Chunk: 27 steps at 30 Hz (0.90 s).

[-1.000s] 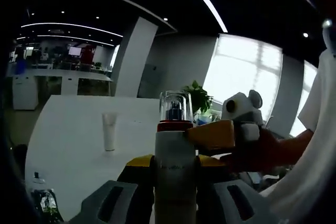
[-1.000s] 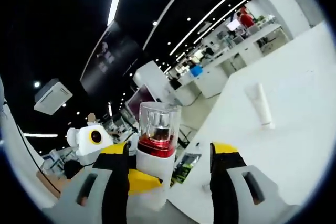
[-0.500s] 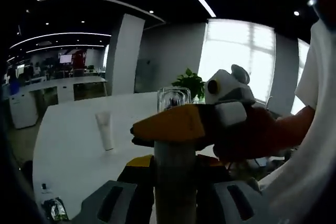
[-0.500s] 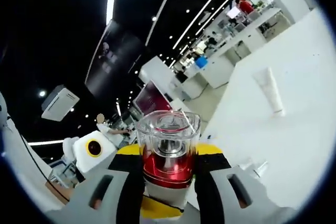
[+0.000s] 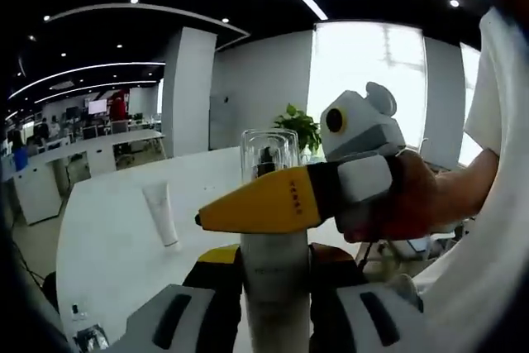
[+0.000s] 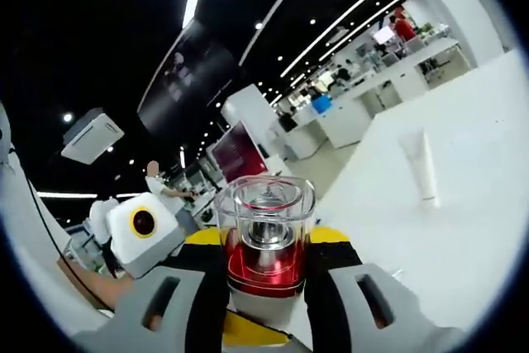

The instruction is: Arrange the skincare products in the storage area until every visible bottle or jar stands upright without overlapping.

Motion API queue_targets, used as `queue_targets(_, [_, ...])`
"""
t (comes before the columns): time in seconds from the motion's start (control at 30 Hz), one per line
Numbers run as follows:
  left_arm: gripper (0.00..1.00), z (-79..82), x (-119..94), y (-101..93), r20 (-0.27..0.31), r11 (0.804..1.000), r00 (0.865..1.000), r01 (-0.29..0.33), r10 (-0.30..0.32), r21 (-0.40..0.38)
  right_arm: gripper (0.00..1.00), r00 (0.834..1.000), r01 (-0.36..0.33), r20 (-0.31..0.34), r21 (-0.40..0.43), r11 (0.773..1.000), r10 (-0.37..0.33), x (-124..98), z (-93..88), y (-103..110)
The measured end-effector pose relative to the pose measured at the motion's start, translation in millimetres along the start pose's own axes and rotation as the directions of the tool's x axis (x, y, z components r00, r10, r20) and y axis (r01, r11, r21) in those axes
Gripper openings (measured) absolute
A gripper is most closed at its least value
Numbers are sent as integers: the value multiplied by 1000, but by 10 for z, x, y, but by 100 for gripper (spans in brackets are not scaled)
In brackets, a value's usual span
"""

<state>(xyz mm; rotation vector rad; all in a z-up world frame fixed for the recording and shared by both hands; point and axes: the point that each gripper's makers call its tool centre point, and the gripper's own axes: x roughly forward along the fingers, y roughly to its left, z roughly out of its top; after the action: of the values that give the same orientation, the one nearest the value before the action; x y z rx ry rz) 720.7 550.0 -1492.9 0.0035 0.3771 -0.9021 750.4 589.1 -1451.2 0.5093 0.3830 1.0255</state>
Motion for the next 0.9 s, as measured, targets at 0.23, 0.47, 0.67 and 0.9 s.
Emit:
queue_targets(0.23, [43,-91,-28,20,-23,990,997,74,-78,-118,30,997,-74,-39,-70,995,71,26,16,87])
queue_targets(0.47, [43,-171,-82,-164,-11,928,964,254,-267,-272,27,963,-248,-152,-194,949,221,7,-11,299])
queue_targets(0.67, [45,-121,-53,-201,36,887,939,334,-341,-320,27,944,-311,-185,-239,920,272,21,23,377])
queue_targets(0.9, [51,-82,-44,-310,38,852,899,426,-436,-305,27,896,-442,-155,-214,871,416,-85,171,630])
